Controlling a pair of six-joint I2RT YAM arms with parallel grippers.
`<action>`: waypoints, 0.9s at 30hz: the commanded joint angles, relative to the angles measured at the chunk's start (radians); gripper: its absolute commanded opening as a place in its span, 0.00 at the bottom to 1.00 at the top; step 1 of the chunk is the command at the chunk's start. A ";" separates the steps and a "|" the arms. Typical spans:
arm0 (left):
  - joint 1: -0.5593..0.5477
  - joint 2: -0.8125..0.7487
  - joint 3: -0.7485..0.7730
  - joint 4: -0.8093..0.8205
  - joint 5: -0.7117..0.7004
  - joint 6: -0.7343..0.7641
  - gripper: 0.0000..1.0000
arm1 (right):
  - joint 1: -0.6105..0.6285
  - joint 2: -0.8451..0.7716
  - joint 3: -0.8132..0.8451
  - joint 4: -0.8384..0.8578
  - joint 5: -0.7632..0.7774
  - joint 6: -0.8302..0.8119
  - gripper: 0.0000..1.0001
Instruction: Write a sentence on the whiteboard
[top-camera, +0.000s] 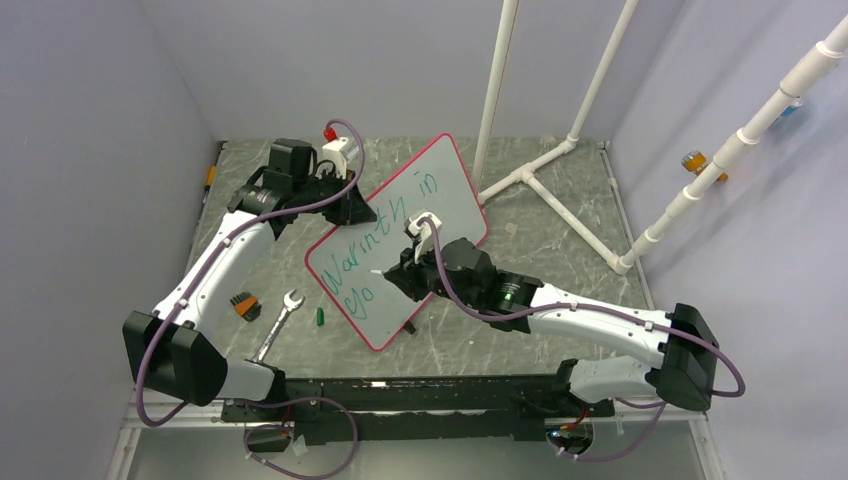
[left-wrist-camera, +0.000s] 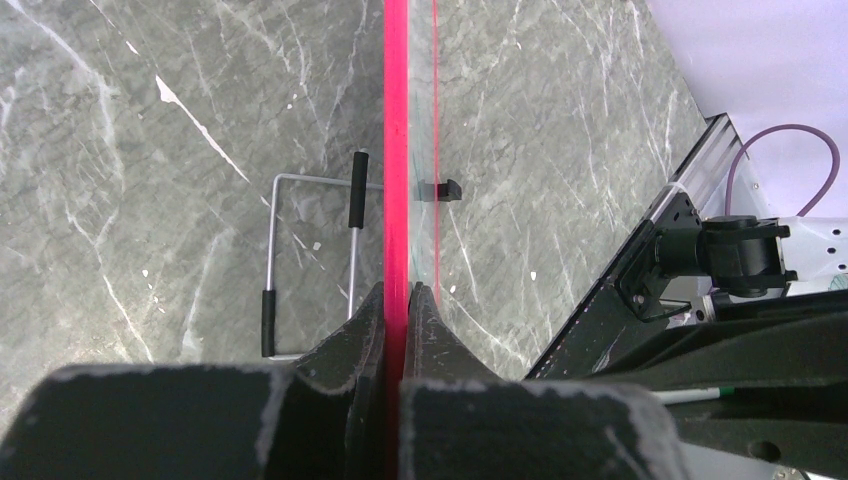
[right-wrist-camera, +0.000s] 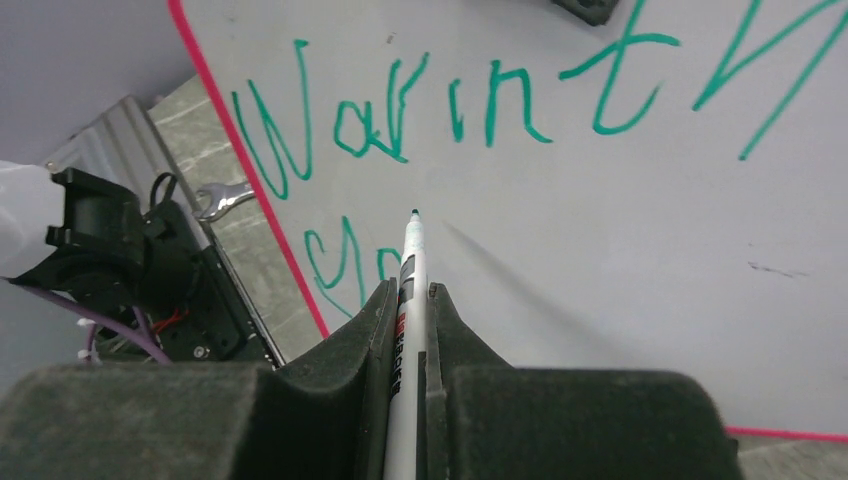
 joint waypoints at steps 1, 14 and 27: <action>-0.009 0.009 -0.020 0.008 -0.110 0.115 0.00 | -0.005 0.009 -0.014 0.107 -0.096 -0.012 0.00; -0.009 0.012 -0.019 0.006 -0.111 0.117 0.00 | -0.035 0.056 -0.049 0.144 -0.133 0.010 0.00; -0.011 0.018 -0.023 0.007 -0.111 0.116 0.00 | -0.038 0.023 -0.190 0.149 -0.116 0.049 0.00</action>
